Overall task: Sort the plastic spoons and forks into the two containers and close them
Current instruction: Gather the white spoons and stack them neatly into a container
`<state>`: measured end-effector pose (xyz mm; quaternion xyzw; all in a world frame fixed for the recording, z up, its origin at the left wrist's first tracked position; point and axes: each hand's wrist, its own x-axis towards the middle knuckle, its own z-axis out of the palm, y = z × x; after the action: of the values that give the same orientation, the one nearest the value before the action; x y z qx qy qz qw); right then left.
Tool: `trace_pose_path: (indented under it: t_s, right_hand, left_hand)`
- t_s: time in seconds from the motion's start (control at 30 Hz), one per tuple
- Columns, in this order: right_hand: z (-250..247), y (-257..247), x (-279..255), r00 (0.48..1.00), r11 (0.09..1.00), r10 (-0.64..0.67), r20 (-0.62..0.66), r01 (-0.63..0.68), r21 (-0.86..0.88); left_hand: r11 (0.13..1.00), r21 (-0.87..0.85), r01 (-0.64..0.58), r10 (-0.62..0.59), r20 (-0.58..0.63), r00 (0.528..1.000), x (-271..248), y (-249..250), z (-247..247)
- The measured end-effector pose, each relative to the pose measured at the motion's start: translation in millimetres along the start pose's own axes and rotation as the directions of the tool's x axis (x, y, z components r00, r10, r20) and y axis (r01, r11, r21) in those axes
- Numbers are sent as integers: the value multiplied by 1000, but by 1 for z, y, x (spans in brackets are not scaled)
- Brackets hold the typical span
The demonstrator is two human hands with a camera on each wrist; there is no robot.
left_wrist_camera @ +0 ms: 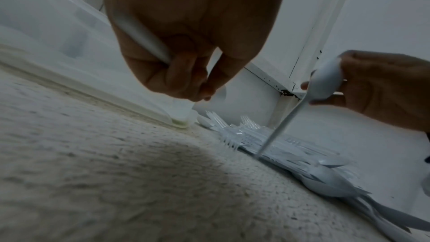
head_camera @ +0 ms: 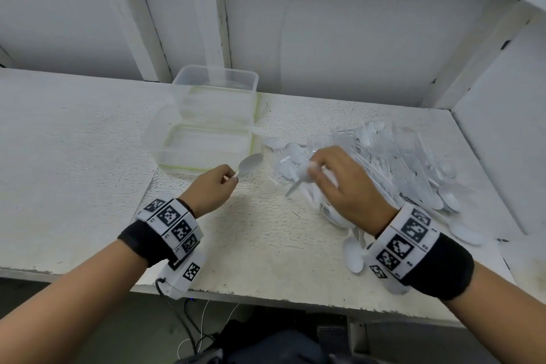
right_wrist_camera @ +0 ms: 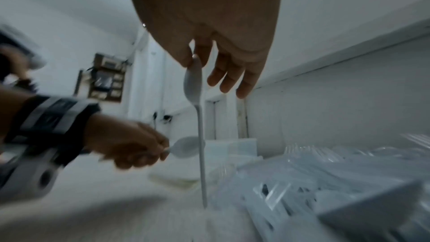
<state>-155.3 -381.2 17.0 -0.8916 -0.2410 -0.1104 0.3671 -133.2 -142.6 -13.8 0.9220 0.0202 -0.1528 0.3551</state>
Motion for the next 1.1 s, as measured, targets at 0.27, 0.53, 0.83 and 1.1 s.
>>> trace_pose_path:
  t_s: [0.27,0.53,0.83,1.1]
  right_hand:
    - [-44,-9,22,792,742,522,-317,-239,626]
    - [-47,21,-2,886,877,440,-149,-388,283]
    - [-53,33,-29,926,933,357,122,-358,-10]
    - [-47,43,-45,831,688,391,395,22,-726]
  left_hand:
    - [964,58,-258,259,4,966,5,28,23]
    - [810,347,-473,406,250,879,25,55,54]
    - [797,410,-444,378,234,896,40,52,53]
    - [874,263,-409,381,154,912,41,45,44]
